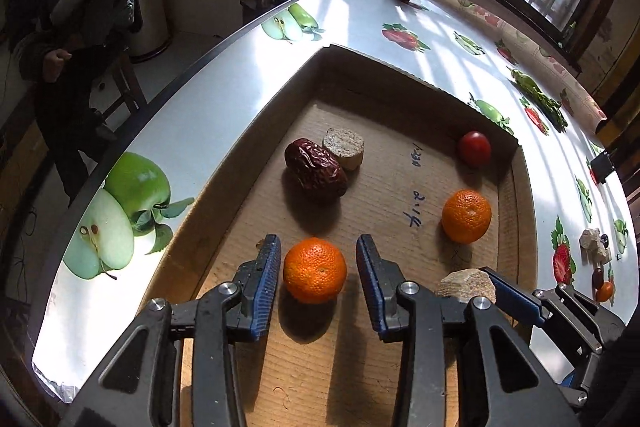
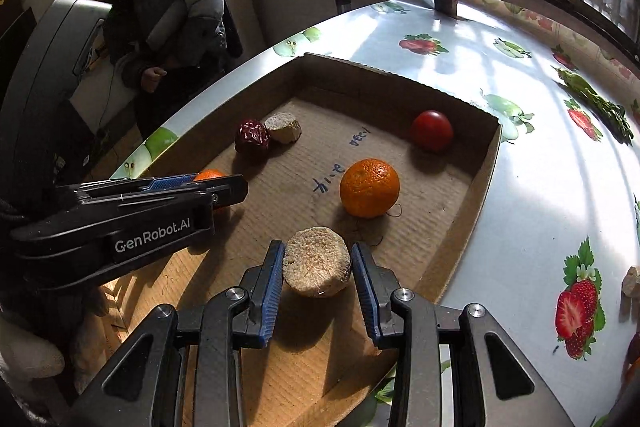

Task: Organize fruits
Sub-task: 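Carry the mandarin and cake into the box and open both grippers, then withdraw both open grippers from the box toward the remaining items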

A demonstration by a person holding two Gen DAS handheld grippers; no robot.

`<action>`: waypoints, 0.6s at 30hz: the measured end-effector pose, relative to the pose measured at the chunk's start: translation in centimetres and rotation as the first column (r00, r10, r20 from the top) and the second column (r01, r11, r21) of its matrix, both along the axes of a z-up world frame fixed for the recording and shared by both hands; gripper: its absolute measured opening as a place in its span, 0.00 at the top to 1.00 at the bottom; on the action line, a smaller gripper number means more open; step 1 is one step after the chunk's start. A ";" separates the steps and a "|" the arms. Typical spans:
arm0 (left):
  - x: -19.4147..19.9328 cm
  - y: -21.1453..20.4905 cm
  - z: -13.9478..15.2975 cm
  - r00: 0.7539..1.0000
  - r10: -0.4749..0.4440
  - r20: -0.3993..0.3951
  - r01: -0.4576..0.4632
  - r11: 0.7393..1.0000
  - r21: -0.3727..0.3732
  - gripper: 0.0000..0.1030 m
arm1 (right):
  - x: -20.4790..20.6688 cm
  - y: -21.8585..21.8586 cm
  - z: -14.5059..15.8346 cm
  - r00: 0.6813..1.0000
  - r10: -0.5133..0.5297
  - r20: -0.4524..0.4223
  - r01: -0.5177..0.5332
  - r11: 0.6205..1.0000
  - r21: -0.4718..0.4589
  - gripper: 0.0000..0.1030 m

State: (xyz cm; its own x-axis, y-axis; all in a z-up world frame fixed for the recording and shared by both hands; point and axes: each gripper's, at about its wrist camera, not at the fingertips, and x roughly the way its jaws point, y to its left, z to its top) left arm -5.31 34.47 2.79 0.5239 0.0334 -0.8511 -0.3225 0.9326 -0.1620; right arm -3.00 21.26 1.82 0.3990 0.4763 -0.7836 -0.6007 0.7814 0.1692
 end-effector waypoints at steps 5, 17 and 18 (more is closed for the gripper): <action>-1.1 0.4 1.2 0.998 0.034 0.052 -0.032 0.999 -0.039 0.55 | -0.3 0.0 0.5 1.000 -0.003 0.019 0.003 1.000 0.009 0.56; -5.9 -2.3 6.3 0.974 0.051 0.222 -0.041 0.998 -0.051 0.18 | -3.2 -5.9 5.0 0.988 -0.119 0.095 0.107 0.987 0.124 0.47; -6.1 -2.9 6.4 0.973 0.037 0.226 -0.023 0.998 -0.063 0.18 | -3.5 -6.8 5.2 0.986 -0.138 0.096 0.124 0.983 0.135 0.47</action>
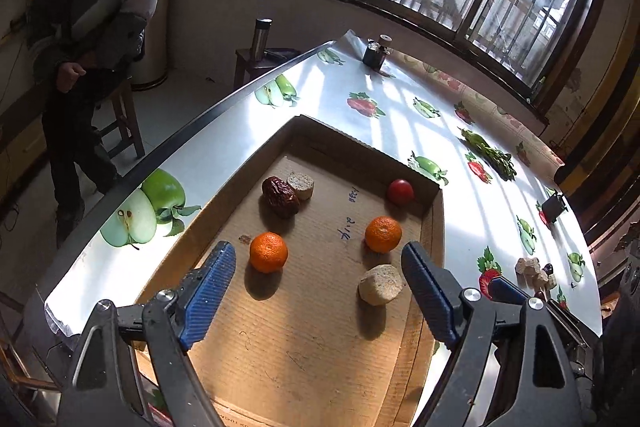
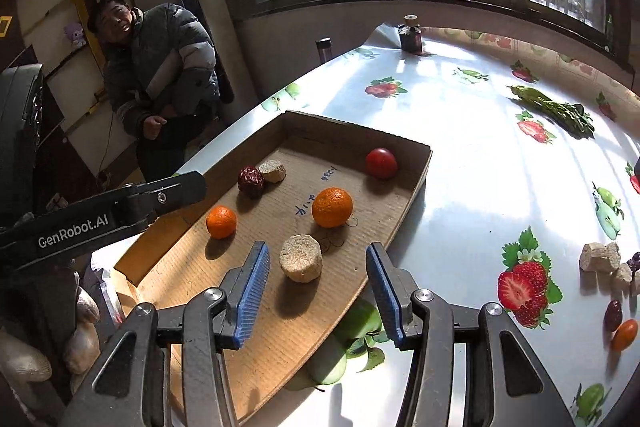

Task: Organize fruits
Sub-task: 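Withdraw both open grippers from the box toward the remaining items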

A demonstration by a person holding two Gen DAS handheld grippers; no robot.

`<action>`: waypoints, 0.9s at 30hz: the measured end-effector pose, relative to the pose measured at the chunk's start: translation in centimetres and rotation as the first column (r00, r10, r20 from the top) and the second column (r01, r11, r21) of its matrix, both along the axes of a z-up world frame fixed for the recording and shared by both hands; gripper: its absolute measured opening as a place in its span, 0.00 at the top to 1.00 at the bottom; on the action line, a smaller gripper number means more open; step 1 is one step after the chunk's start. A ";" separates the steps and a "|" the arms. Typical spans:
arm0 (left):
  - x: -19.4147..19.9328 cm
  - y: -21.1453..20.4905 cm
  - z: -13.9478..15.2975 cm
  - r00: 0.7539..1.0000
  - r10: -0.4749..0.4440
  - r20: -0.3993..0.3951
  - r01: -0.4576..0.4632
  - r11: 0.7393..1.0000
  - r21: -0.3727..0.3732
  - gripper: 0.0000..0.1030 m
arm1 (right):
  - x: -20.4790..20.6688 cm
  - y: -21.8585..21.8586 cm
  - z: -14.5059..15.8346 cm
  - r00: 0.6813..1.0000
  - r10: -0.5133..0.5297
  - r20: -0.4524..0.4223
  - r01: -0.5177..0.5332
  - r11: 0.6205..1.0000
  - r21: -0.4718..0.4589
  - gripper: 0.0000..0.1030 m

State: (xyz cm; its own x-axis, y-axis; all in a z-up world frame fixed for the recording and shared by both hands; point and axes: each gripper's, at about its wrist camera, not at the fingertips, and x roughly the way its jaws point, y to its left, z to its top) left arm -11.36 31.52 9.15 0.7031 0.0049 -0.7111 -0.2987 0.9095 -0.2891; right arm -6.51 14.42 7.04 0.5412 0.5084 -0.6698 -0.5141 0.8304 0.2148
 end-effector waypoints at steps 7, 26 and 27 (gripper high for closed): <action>-0.1 -5.8 0.4 0.992 -0.126 0.005 0.126 0.992 0.030 0.18 | -2.0 -7.5 0.3 0.991 -0.137 0.002 0.137 0.990 0.034 0.42; -1.0 -13.4 0.2 0.963 -0.267 -0.020 0.267 0.954 0.136 0.18 | -3.4 -17.9 -2.3 0.946 -0.312 -0.089 0.319 0.944 0.079 0.42; -1.0 -13.6 0.1 0.963 -0.270 -0.025 0.271 0.953 0.137 0.18 | -3.4 -18.0 -2.3 0.946 -0.312 -0.089 0.319 0.945 0.080 0.42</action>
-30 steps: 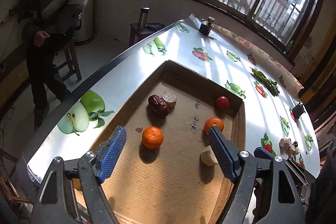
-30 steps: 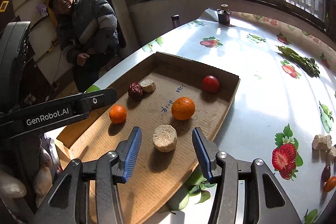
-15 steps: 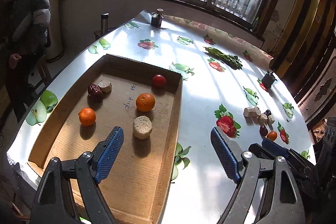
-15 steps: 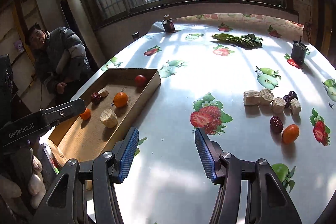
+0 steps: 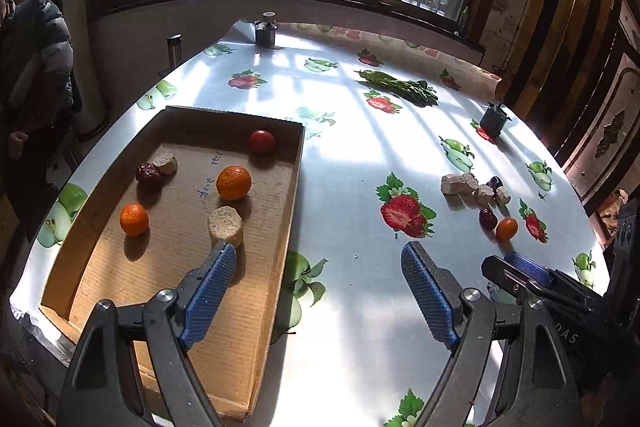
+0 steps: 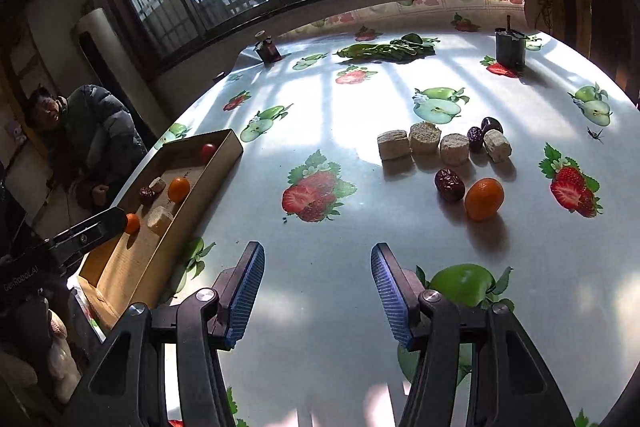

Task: Organize fruits
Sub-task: 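Withdraw both open grippers from the box toward the remaining items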

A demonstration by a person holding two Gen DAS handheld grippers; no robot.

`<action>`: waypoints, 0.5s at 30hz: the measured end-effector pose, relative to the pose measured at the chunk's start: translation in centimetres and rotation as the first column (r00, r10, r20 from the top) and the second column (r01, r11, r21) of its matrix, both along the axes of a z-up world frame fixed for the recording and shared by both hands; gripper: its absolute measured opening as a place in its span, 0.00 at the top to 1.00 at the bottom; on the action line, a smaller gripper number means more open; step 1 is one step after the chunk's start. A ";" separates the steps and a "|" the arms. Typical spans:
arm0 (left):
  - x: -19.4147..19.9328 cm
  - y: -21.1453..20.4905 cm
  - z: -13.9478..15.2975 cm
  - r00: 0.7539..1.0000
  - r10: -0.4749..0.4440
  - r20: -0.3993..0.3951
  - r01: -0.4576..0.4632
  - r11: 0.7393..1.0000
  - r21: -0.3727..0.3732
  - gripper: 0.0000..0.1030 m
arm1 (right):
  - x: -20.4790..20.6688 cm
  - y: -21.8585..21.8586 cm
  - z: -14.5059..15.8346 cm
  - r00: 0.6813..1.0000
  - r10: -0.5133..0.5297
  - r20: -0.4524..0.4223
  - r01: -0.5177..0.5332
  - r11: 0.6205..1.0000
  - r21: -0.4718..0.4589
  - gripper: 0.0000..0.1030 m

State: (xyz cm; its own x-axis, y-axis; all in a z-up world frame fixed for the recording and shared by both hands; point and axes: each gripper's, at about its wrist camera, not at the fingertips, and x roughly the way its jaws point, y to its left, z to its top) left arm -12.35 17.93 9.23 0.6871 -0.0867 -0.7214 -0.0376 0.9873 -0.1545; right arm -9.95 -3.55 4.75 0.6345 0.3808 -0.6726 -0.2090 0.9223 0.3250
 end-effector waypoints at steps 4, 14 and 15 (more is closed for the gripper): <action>0.1 -0.6 -0.4 1.000 -0.012 -0.011 0.012 1.000 -0.001 0.18 | -0.3 -0.3 0.2 1.000 0.001 0.009 -0.001 1.000 -0.003 0.42; 0.3 -0.3 -1.3 0.999 -0.016 -0.031 0.015 1.000 -0.012 0.18 | -0.1 -0.8 -0.1 1.000 -0.011 -0.005 0.011 1.000 -0.017 0.42; 0.4 -0.2 -1.4 0.999 -0.017 -0.034 0.016 1.000 -0.014 0.18 | -0.2 -0.9 -0.1 1.000 -0.012 -0.005 0.012 1.000 -0.022 0.42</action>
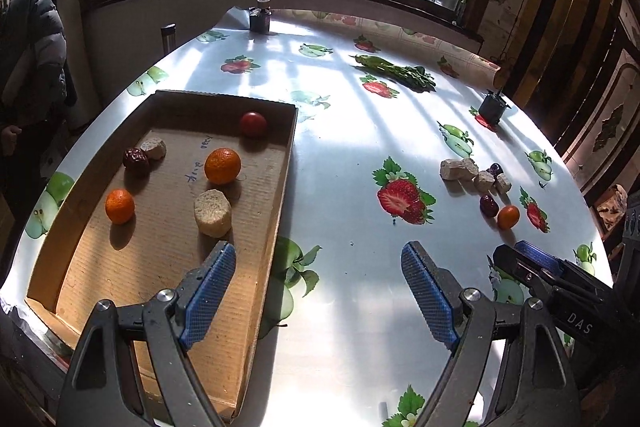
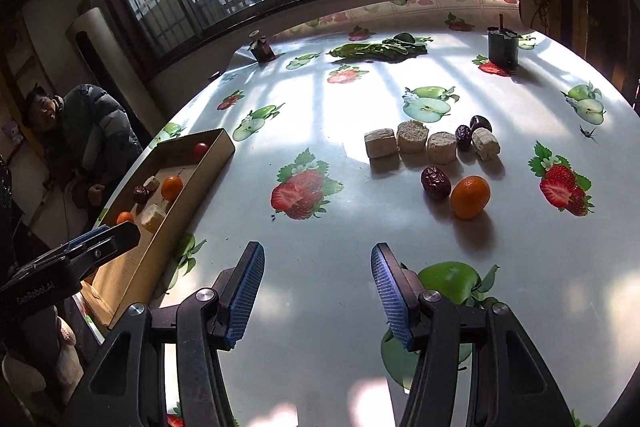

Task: Organize fruits
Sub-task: 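Withdraw both open grippers from the box toward the remaining items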

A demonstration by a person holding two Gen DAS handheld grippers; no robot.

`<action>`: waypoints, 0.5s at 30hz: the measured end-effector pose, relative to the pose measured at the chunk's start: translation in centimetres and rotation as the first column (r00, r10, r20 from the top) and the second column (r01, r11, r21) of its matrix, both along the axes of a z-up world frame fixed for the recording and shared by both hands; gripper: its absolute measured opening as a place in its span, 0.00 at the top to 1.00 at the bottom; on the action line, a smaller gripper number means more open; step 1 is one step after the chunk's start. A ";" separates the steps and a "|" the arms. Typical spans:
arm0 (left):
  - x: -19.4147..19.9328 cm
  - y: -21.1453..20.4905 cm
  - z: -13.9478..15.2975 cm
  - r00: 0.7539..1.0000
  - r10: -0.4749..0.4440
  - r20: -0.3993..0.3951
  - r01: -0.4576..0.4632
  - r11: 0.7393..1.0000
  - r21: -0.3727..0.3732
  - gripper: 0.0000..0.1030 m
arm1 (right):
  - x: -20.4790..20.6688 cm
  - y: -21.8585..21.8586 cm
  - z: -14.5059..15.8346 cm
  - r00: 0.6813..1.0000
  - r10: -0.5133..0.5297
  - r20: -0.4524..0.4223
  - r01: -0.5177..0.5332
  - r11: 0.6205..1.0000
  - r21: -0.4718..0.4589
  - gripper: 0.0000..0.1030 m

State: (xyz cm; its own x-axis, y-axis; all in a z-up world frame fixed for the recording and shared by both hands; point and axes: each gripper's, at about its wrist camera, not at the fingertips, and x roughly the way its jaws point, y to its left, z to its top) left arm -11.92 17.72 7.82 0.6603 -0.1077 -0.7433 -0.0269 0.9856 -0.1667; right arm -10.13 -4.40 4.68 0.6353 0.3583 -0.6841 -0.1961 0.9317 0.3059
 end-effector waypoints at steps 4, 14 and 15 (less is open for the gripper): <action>0.1 0.3 -0.4 1.000 0.000 -0.008 0.000 1.000 -0.008 0.18 | 0.0 -0.4 0.0 1.000 -0.010 -0.003 0.010 1.000 -0.010 0.42; 0.7 1.1 -0.6 1.000 0.024 -0.013 -0.024 1.000 -0.015 0.18 | -0.2 -5.1 0.1 0.994 -0.106 -0.010 0.106 0.994 -0.014 0.42; 0.7 1.1 -0.7 1.000 0.023 -0.013 -0.023 1.000 -0.017 0.18 | -0.3 -6.1 0.3 0.992 -0.129 -0.007 0.129 0.992 -0.015 0.42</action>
